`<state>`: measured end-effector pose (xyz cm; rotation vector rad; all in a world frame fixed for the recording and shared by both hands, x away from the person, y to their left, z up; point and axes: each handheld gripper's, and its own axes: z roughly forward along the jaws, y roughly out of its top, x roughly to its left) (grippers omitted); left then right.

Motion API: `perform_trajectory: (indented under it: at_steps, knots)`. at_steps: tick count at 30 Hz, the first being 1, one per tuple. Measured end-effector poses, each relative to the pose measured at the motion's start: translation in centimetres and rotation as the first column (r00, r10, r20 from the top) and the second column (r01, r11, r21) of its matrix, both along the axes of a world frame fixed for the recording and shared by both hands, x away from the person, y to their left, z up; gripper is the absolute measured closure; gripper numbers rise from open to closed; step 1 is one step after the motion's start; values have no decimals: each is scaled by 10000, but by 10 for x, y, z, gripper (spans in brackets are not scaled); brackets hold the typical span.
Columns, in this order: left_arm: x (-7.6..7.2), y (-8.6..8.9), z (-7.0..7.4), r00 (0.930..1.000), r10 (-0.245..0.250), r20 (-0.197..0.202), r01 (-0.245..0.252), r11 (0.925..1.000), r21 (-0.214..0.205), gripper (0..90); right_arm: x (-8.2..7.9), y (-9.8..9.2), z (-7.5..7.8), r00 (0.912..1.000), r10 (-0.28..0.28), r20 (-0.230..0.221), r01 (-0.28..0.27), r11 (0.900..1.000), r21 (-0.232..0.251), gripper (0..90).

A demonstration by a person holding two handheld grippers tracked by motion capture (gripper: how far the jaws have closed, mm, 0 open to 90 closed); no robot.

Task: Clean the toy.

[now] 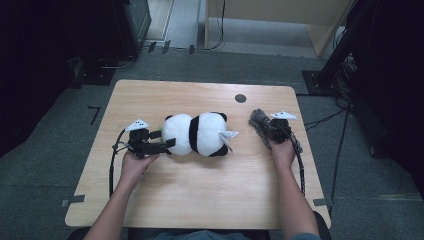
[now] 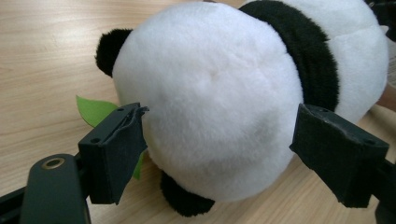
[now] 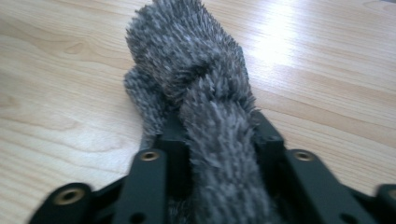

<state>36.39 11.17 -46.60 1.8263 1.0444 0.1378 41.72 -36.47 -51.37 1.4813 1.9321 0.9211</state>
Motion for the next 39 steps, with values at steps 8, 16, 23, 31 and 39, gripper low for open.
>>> perform_trajectory:
  at_steps: [8, 16, 23, 31, 39]
  knots:
    - [9, -3, 12, 9987, -124, 490, 111, 9995, 281, 118, -2, 0, 17, 9993, 292, -235, -282, 9987, 426, 749]
    - [27, -16, 2, 9999, -117, -53, 121, 9960, 887, 0, -13, 5, 39, 9975, 705, -107, -696, 9955, 644, 747]
    - [33, -14, -10, 9973, -473, -556, 495, 9981, 380, 0, -24, 16, 61, 9922, 1249, 18, -1244, 9868, 1038, 744]
    - [27, -11, -10, 9970, -694, -351, 708, 9967, 386, 192, -29, 30, 76, 9866, 1629, 16, -1624, 9829, 871, 741]
    - [21, -15, -8, 9984, -500, -258, 515, 9970, 575, 287, -28, 45, 93, 9772, 2122, 71, -2120, 9735, 860, 742]
